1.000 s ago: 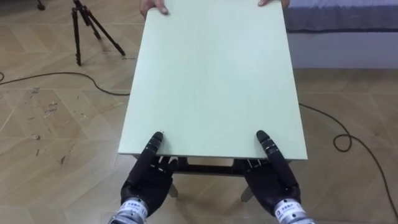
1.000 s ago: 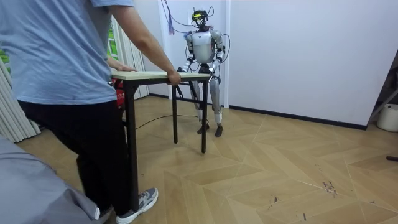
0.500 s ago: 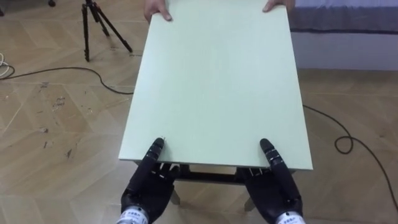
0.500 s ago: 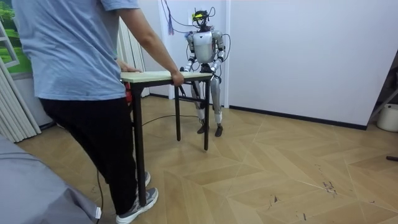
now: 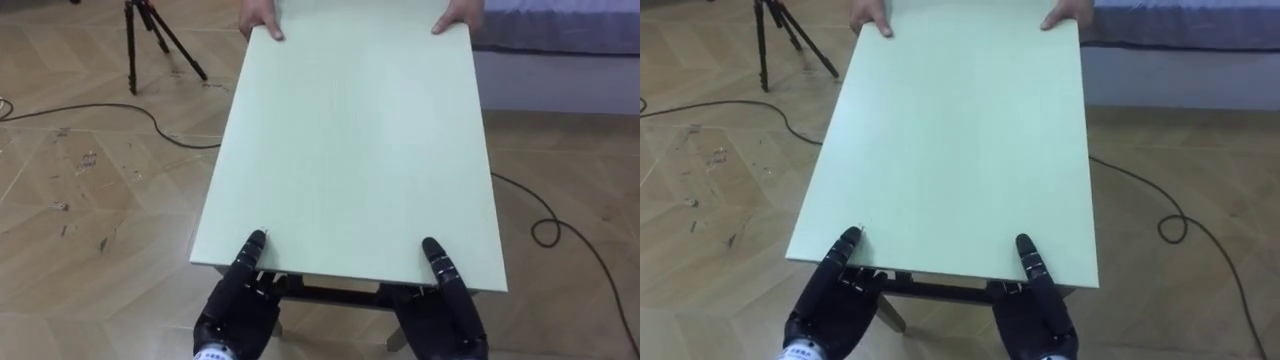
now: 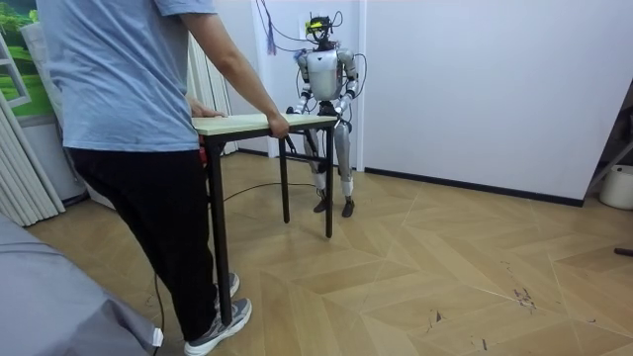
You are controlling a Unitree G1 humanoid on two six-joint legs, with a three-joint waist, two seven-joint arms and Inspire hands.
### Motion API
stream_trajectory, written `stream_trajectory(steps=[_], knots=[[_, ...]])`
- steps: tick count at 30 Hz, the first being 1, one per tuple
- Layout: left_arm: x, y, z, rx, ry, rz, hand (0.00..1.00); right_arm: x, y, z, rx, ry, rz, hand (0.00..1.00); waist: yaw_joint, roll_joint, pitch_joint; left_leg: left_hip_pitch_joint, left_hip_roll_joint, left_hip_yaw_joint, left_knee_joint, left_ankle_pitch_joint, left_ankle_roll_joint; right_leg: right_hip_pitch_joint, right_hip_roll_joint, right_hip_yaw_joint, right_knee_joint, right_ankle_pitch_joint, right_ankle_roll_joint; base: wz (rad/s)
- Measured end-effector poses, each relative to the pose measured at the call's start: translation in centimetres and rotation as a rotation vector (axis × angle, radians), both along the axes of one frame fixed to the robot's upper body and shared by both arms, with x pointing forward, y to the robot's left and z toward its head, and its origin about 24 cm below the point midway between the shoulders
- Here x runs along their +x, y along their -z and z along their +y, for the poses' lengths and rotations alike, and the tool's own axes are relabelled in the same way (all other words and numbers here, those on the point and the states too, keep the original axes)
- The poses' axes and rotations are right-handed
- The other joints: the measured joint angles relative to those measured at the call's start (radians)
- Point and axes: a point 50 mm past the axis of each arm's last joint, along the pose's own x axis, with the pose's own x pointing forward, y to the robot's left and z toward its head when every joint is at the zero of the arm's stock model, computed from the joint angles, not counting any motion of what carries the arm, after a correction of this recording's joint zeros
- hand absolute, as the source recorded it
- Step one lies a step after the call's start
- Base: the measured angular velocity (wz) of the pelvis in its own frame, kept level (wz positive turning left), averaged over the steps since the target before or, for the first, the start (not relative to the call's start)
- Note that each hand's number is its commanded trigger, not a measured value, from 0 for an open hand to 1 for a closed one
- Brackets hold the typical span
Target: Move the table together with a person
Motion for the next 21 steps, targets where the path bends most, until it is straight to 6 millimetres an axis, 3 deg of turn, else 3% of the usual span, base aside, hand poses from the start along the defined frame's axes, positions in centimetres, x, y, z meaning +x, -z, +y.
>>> stream_trajectory(steps=[3, 6, 8, 11, 13, 14, 15, 17, 18, 20, 21], knots=[[0.1, -0.1, 0.1, 0.004, -0.005, -0.011, 1.0, -0.1, 0.0, 0.2, 0.021, 0.002, -0.001, 1.0, 0.001, -0.013, 0.0009, -0.049, 0.002, -0.01, 0.095, -0.01, -0.006, -0.004, 0.001, 0.001, 0.01, -0.003, -0.003, 0.03], [0.2, -0.2, 0.1, 0.004, -0.006, -0.032, 1.0, 0.1, -0.1, 0.2, 0.026, 0.0, -0.019, 1.0, 0.006, -0.012, 0.0009, -0.149, 0.033, -0.027, 0.262, -0.04, -0.022, -0.037, 0.01, -0.001, 0.047, -0.01, -0.013, 0.0], [0.2, -0.2, 0.1, 0.003, -0.005, -0.035, 1.0, 0.2, -0.1, 0.2, 0.026, 0.0, -0.02, 1.0, 0.013, -0.012, 0.0006, -0.2, 0.054, -0.028, 0.355, -0.04, -0.023, -0.049, 0.024, -0.002, 0.055, -0.008, -0.018, -0.04], [0.1, -0.2, 0.1, -0.001, -0.008, -0.034, 1.0, 0.1, -0.2, 0.2, 0.019, -0.005, -0.029, 1.0, 0.027, -0.003, 0.0001, -0.273, 0.084, -0.057, 0.499, -0.04, -0.024, -0.061, 0.047, -0.019, 0.051, -0.019, -0.055, -0.14], [-0.7, 0.2, 0.0, -0.015, -0.013, -0.013, 1.0, -0.3, -0.1, -0.1, -0.003, -0.02, -0.024, 1.0, 0.034, 0.033, -0.0021, -0.315, 0.125, -0.061, 0.76, -0.032, -0.042, -0.066, 0.071, -0.058, 0.073, -0.038, -0.076, -0.32], [-1.0, 0.3, 0.0, -0.023, -0.017, -0.007, 1.0, -0.3, -0.1, -0.2, -0.007, -0.025, -0.022, 1.0, 0.03, 0.042, -0.005, -0.31, 0.131, -0.061, 0.807, -0.032, -0.042, -0.066, 0.078, -0.066, 0.076, -0.04, -0.078, -0.17], [-1.1, 0.3, 0.1, -0.031, -0.018, -0.009, 1.0, -0.3, -0.1, -0.2, -0.008, -0.028, -0.026, 1.0, 0.016, 0.053, -0.0011, -0.28, 0.13, -0.053, 0.846, -0.031, -0.043, -0.072, 0.084, -0.083, 0.089, -0.041, -0.08, 0.26], [-1.1, 0.2, 0.2, -0.027, -0.008, -0.021, 1.0, -0.3, -0.2, -0.3, -0.01, -0.033, -0.037, 1.0, -0.009, 0.061, 0.0064, -0.21, 0.128, -0.044, 0.806, -0.03, -0.045, -0.092, 0.085, -0.109, 0.114, -0.042, -0.082, 0.39], [-1.0, 0.2, 0.3, -0.026, -0.004, -0.028, 1.0, -0.2, -0.3, -0.3, -0.009, -0.036, -0.043, 1.0, -0.021, 0.066, 0.0098, -0.15, 0.128, -0.042, 0.737, -0.032, -0.049, -0.112, 0.086, -0.118, 0.133, -0.042, -0.083, 0.23], [-0.4, -0.1, 0.2, -0.025, 0.001, -0.048, 1.0, 0.2, -0.6, -0.3, -0.006, -0.032, -0.059, 1.0, -0.025, 0.07, 0.0109, -0.083, 0.118, -0.049, 0.622, -0.101, -0.079, -0.163, 0.081, -0.13, 0.17, -0.041, -0.084, 0.07], [0.0, -0.3, 0.3, -0.021, 0.003, -0.063, 1.0, 0.6, -0.7, -0.2, -0.004, -0.033, -0.071, 1.0, -0.027, 0.07, 0.0114, -0.056, 0.111, -0.051, 0.535, -0.163, -0.077, -0.198, 0.074, -0.136, 0.195, -0.036, -0.086, 0.0]])
